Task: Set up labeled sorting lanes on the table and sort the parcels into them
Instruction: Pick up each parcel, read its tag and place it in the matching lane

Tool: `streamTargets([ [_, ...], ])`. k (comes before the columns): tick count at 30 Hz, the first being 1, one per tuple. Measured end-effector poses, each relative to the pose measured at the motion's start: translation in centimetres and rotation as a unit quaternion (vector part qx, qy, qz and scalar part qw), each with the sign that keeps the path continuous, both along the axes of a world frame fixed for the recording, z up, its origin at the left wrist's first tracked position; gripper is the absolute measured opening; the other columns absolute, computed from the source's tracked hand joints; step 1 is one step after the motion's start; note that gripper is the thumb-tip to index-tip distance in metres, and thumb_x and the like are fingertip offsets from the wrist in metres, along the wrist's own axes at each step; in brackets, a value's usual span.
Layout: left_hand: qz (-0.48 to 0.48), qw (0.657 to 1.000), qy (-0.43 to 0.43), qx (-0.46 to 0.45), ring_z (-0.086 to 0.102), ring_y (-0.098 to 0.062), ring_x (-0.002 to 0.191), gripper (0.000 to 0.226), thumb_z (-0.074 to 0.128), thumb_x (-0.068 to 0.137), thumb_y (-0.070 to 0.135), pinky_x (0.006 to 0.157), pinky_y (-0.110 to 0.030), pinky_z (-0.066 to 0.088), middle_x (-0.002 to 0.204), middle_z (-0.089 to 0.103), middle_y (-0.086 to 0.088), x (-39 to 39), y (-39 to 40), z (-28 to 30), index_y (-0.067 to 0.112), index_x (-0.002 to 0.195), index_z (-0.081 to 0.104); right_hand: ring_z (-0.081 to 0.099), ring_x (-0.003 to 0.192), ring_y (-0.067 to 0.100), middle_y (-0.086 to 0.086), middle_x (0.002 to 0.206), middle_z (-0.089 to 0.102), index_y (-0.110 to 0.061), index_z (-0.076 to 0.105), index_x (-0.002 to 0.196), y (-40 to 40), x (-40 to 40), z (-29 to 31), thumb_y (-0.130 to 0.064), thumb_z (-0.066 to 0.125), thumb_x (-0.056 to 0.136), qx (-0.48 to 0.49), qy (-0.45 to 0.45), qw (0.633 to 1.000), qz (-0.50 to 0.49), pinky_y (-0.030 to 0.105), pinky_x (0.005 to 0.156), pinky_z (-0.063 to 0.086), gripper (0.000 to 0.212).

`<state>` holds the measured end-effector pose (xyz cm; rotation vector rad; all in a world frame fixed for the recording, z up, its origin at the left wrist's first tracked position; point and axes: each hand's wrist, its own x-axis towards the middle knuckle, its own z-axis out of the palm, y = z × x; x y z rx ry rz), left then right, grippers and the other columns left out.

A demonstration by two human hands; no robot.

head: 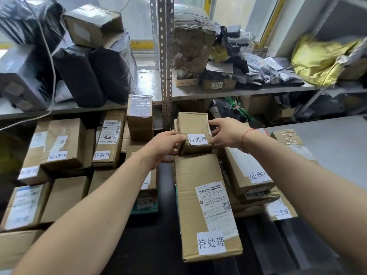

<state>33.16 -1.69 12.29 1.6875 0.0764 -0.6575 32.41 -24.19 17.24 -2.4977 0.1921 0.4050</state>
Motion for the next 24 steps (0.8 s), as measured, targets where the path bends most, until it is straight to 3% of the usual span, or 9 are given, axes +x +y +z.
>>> streamTargets([
  [6,0.005,1.000,0.010,0.013,0.075,-0.023,0.107,0.032,0.064,0.100,0.043,0.090,-0.044,0.060,0.119,0.076,-0.002,-0.3,-0.2,0.0,0.024,0.126,0.069,0.072,0.109,0.029,0.010,0.129,0.072,-0.016,0.047,0.157,0.2,-0.9,-0.1,-0.002,0.075,0.091,0.022,-0.019,1.000,-0.012,0.047,0.097,0.061,0.073],
  [12,0.003,0.999,-0.010,0.040,0.073,-0.024,0.111,0.051,0.069,0.087,0.054,0.087,-0.044,0.060,0.127,0.072,-0.003,-0.8,0.4,1.1,0.025,0.130,0.068,0.070,0.109,0.025,0.008,0.130,0.072,-0.013,0.056,0.150,0.6,-2.1,0.9,-0.011,0.073,0.094,-0.011,-0.057,0.998,-0.011,0.038,0.098,0.059,0.058],
  [15,0.016,0.997,-0.044,0.066,0.071,-0.021,0.110,0.037,0.064,0.101,0.044,0.094,-0.045,0.060,0.123,0.071,-0.003,-1.7,0.9,2.3,0.022,0.131,0.066,0.071,0.106,0.022,0.005,0.123,0.075,-0.016,0.062,0.144,0.5,-3.0,1.6,-0.018,0.071,0.095,-0.004,-0.074,0.997,-0.011,0.040,0.099,0.059,0.049],
  [19,0.035,0.992,-0.082,0.085,0.070,-0.020,0.109,0.012,0.062,0.105,0.035,0.101,-0.048,0.058,0.113,0.070,0.000,-3.3,2.4,3.9,0.028,0.113,0.067,0.073,0.098,0.020,0.003,0.117,0.076,-0.018,0.070,0.132,0.6,-4.2,2.6,-0.020,0.067,0.095,0.006,-0.112,0.993,-0.018,0.043,0.098,0.061,0.037],
  [24,0.048,0.970,-0.171,0.165,0.069,-0.015,0.106,0.028,0.063,0.103,0.036,0.100,-0.044,0.058,0.114,0.072,0.003,-5.5,4.8,5.3,0.023,0.126,0.070,0.073,0.088,0.010,-0.004,0.103,0.077,-0.023,0.078,0.117,2.5,-5.4,3.6,-0.021,0.068,0.096,0.050,-0.155,0.987,0.005,0.039,0.090,0.063,0.023],
])
